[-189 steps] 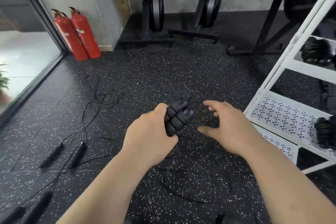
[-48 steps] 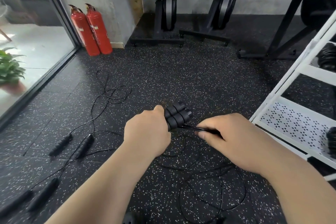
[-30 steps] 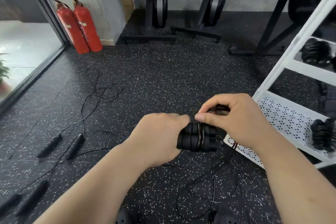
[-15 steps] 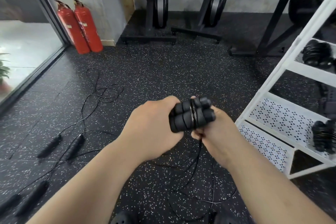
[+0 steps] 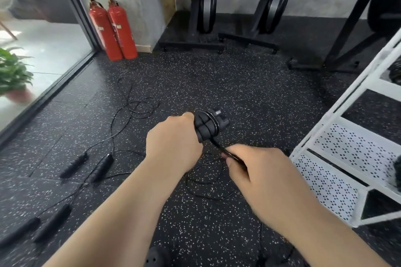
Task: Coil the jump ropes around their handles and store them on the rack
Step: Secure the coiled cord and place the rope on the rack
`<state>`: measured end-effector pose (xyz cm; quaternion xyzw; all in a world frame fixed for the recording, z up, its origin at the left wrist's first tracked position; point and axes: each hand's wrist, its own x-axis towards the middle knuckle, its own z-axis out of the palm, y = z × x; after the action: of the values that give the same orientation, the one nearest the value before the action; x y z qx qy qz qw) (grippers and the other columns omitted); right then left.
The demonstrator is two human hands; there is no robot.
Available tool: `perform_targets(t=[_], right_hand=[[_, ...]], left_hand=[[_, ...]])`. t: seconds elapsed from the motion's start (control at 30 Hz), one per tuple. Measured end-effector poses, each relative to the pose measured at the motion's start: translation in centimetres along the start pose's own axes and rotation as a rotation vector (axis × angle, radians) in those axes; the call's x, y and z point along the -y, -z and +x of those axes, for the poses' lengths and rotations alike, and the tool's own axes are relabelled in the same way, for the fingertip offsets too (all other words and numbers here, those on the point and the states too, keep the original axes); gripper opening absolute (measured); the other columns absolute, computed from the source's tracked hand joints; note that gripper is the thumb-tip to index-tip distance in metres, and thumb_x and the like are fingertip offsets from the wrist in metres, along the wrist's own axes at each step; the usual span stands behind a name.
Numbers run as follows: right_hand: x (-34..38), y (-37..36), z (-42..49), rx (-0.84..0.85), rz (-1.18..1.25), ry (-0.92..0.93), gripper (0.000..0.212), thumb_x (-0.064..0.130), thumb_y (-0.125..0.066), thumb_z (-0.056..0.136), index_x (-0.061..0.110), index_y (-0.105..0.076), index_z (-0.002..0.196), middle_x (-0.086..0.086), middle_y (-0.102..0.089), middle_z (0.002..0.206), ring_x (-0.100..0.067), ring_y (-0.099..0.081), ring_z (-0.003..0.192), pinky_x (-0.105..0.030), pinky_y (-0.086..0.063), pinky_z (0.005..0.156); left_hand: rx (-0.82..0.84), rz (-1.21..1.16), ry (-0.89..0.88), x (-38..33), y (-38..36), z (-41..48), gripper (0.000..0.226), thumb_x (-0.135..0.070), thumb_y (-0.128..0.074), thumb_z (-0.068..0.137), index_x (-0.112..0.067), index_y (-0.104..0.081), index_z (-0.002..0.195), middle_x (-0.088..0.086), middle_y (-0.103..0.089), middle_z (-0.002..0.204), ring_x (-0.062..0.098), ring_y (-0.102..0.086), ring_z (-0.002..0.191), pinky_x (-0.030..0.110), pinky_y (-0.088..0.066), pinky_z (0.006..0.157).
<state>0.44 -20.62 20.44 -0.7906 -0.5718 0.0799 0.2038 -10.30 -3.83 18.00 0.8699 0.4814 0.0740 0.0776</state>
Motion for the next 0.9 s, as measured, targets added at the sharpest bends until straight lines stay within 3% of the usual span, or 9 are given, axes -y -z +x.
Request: perform_targets(t=[0.13,0.27,0.33,0.47,0.6,0.7,0.8,0.87,0.9], right_hand=[[-1.8,1.1,0.7,-0.117,-0.074,0.08,0.02,0.04,-0.05,0.105,0.035,-0.07,0.103,0.02,-0.059,0.077,-0.002,-0.055,0.063,-0.028,-0.049,0.058],[-4.5,2.3,1.4,-0.202,0.097,0.012,0.016,0.037,-0.075,0.095,0.045,-0.076,0.109,0.026,-0.071,0.095,0.002,-0.066,0.087,-0.029,-0.057,0.079],[-5.6,2.8,1.5,-0.146,0.245,-0.065,0.02,0.034,-0.084,0.09,0.048,-0.078,0.102,0.026,-0.073,0.096,0.003,-0.067,0.09,-0.026,-0.056,0.083],[-7.3,3.7,2.1,0.043,0.6,-0.146,0.021,0.025,-0.092,0.082,0.04,-0.084,0.095,0.015,-0.071,0.077,-0.002,-0.063,0.075,-0.016,-0.05,0.077],[-8.4,3.9,2.2,0.137,0.867,-0.229,0.014,0.019,-0.085,0.086,0.024,-0.085,0.098,-0.006,-0.077,0.092,-0.008,-0.068,0.085,-0.013,-0.053,0.079],[-9.0,3.6,2.3,0.119,0.966,-0.292,0.015,0.026,-0.081,0.087,0.018,-0.084,0.099,-0.003,-0.078,0.094,-0.009,-0.069,0.089,-0.022,-0.052,0.088],[-8.9,2.9,2.4,0.103,1.095,-0.327,0.024,0.038,-0.079,0.085,0.015,-0.081,0.092,-0.004,-0.075,0.091,-0.012,-0.066,0.085,-0.035,-0.047,0.09],[-8.3,1.8,2.6,0.073,1.144,-0.367,0.014,0.023,-0.074,0.096,0.016,-0.079,0.084,-0.004,-0.075,0.087,-0.014,-0.066,0.081,-0.034,-0.047,0.085],[-7.8,1.1,2.7,0.044,1.099,-0.414,0.026,0.011,-0.067,0.101,0.017,-0.078,0.078,-0.002,-0.075,0.081,-0.013,-0.064,0.075,-0.031,-0.046,0.079]], left_hand=[[0.046,0.054,-0.139,-1.3,-0.4,-0.8,0.028,-0.033,-0.069,0.089,-0.03,-0.046,0.104,-0.007,-0.051,0.084,0.025,-0.052,0.075,0.035,-0.042,0.064],[0.127,0.049,-0.304,-2.9,-1.0,-1.7,0.024,-0.029,-0.065,0.089,-0.033,-0.043,0.098,-0.008,-0.056,0.088,0.024,-0.053,0.075,0.036,-0.043,0.065],[0.139,0.045,-0.4,-3.3,-1.2,-1.9,0.024,-0.029,-0.064,0.089,-0.033,-0.042,0.097,-0.009,-0.06,0.096,0.023,-0.053,0.079,0.036,-0.044,0.067],[0.151,0.021,-0.56,-3.6,-0.8,-1.7,0.025,-0.03,-0.062,0.089,-0.036,-0.038,0.091,-0.011,-0.055,0.094,0.018,-0.053,0.083,0.036,-0.046,0.072],[0.129,-0.046,-0.693,-4.0,-0.1,-2.0,0.027,-0.034,-0.067,0.086,-0.036,-0.041,0.094,-0.012,-0.059,0.098,0.016,-0.06,0.096,0.039,-0.052,0.083],[0.085,-0.144,-0.715,-4.4,0.3,-2.2,0.027,-0.035,-0.07,0.082,-0.036,-0.048,0.097,-0.014,-0.059,0.096,0.013,-0.059,0.093,0.036,-0.051,0.08],[0.064,-0.274,-0.629,-4.7,0.8,-2.7,0.028,-0.037,-0.073,0.08,-0.037,-0.049,0.095,-0.015,-0.059,0.087,0.011,-0.057,0.083,0.038,-0.052,0.076],[0.055,-0.364,-0.519,-4.8,1.1,-2.9,0.032,-0.036,-0.075,0.081,-0.041,-0.049,0.098,-0.017,-0.06,0.084,0.009,-0.057,0.079,0.036,-0.052,0.075],[0.041,-0.385,-0.471,-4.8,1.2,-2.9,0.035,-0.035,-0.075,0.081,-0.042,-0.047,0.102,-0.017,-0.06,0.084,0.008,-0.058,0.078,0.035,-0.051,0.074]])
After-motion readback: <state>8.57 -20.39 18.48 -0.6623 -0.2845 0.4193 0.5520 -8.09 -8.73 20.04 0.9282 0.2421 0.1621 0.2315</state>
